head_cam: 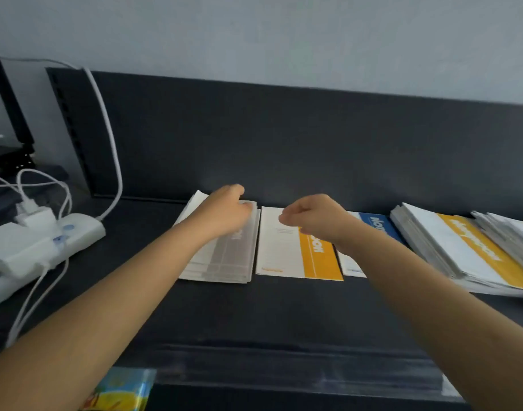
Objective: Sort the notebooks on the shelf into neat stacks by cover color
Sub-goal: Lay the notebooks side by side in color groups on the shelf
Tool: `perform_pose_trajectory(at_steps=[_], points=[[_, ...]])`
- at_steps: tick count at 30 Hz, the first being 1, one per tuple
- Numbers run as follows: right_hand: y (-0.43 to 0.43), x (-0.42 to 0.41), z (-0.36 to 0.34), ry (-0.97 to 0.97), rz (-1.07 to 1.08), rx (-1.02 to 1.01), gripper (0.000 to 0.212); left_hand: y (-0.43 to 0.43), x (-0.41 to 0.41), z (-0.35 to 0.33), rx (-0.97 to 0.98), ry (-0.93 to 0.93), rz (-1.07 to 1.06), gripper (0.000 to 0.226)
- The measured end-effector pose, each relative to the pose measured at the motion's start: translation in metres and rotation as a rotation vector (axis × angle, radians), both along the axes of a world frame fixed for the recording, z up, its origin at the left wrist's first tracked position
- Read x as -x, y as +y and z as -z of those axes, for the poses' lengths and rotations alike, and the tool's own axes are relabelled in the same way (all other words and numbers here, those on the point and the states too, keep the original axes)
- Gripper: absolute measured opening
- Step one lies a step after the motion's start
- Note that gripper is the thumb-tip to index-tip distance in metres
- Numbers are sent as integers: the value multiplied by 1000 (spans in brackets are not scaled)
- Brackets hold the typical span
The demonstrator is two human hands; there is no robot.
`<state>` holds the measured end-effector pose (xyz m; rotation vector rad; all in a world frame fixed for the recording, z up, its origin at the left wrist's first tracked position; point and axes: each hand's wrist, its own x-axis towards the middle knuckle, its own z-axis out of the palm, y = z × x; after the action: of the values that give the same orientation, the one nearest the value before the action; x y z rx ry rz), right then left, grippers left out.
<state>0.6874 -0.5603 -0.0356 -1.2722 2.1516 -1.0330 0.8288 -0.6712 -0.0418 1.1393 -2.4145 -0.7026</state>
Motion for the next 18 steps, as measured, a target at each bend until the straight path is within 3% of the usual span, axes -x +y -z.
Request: perform_pose_trajectory(at_steps=[2,5,9,12,15,18], points=[[20,18,-6,70,24,26,23,23,28,-6,4,8,76,21],[57,57,-18,184,72,2,21,65,72,-14,58,-32,143,49],[111,126,-22,214,201,-102,28,116,130,-14,35,-29,195,60],[148,172,-17,365,279,-261,36,146,168,-11,-15,-28,227,57],[179,201,-11,573,323,-355,36,167,201,-1,-104,-1,235,21],[194,217,0,643,302,-401,44,178,227,11,-192,62,214,31]])
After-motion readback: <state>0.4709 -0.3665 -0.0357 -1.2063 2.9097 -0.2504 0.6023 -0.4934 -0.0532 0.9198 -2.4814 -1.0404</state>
